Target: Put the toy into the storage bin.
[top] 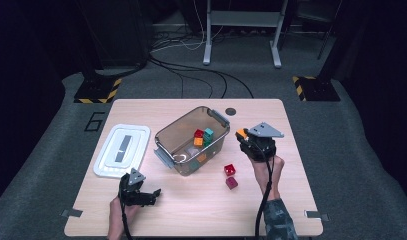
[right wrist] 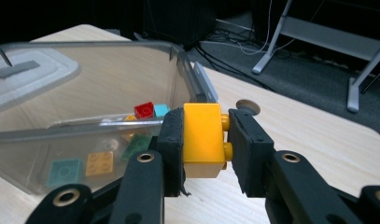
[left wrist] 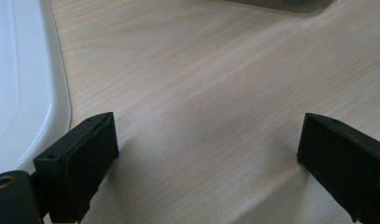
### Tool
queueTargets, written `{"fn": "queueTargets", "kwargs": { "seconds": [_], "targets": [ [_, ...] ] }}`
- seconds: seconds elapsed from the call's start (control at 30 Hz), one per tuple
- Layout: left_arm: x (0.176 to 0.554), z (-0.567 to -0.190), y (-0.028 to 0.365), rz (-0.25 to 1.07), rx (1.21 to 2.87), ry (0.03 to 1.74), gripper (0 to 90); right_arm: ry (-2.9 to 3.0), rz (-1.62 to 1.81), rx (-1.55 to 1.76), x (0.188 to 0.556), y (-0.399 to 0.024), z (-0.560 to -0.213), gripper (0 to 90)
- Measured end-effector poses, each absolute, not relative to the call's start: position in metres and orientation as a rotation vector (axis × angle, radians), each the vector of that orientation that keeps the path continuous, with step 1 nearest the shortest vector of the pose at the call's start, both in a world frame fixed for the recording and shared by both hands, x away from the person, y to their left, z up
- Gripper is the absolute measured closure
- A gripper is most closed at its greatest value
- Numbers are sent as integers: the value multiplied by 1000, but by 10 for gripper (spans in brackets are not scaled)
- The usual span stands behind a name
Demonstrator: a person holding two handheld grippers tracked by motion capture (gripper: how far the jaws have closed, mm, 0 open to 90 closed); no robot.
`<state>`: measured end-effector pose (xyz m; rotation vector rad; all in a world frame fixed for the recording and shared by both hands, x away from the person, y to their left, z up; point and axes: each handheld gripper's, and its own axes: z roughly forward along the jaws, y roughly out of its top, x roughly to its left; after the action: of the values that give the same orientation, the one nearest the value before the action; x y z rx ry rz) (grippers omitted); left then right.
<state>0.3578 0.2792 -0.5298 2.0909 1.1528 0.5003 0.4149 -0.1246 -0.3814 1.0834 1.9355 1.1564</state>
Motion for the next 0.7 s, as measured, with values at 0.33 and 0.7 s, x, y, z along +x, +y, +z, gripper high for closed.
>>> {"fn": "queueTargets", "kwargs": {
  "seconds": [0.33,0.7],
  "targets": [
    [358,-530,279,500,2091,1153,48,1912,1168,1031,416,-119,-358,668],
    [358,-530,279,500,2092,1153,48,1906,1183,988,424,-108,-341,668]
  ]
}}
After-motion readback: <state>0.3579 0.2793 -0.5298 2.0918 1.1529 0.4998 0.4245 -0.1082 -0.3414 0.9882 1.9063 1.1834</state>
